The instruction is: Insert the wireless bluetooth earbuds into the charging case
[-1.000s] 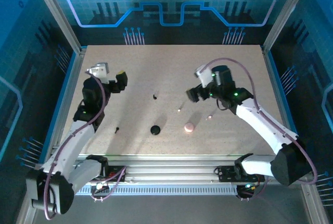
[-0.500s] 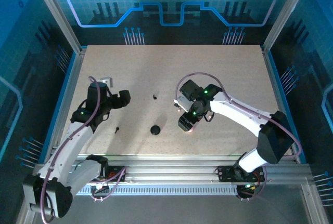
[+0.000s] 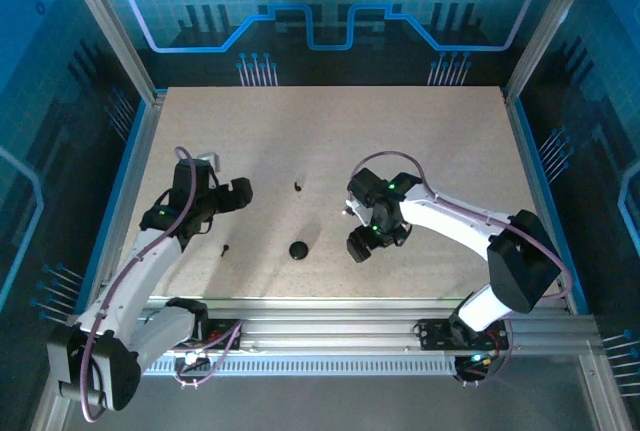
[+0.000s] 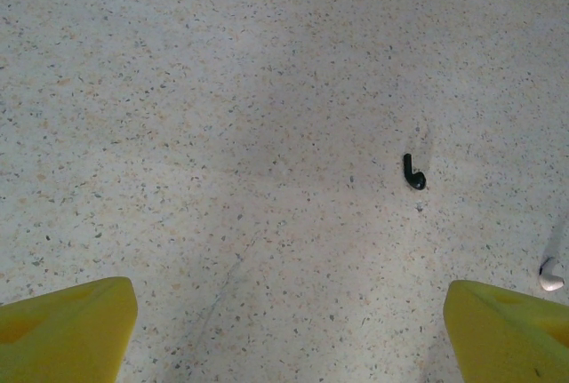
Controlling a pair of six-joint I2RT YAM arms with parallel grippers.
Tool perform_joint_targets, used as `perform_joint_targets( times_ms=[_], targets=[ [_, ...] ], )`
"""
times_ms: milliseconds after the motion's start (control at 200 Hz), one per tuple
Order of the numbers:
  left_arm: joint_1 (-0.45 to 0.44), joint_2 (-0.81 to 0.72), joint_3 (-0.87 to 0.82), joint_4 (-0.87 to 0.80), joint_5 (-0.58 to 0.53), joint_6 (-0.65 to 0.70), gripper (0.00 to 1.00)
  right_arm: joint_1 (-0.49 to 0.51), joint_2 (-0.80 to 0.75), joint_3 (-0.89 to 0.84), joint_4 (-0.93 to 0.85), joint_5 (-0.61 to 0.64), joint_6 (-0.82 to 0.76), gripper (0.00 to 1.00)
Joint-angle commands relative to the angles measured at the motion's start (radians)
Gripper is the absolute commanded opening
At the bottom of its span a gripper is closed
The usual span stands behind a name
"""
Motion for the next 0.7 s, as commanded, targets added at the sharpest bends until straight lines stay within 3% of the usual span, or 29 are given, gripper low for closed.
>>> perform_joint_targets(
  times_ms=[0,145,690],
  targets=[
    [-0.003,-0.010,0.016,-0.011,0.023,-0.014,0.90,0.005,0.029,-0.023,0.057,0.022,0.005,0.79],
    [-0.003,-0.008,0.002,0.005,0.028,-0.024,0.90,0.006,0.071,-0.044,0.144,-0.019,0.011,0.78],
    [-0.003,-0.031,-0.003,-0.009,0.014,-0.014,0.91,0.011,0.168,-0.063,0.224,0.097,0.015,0.71]
  ],
)
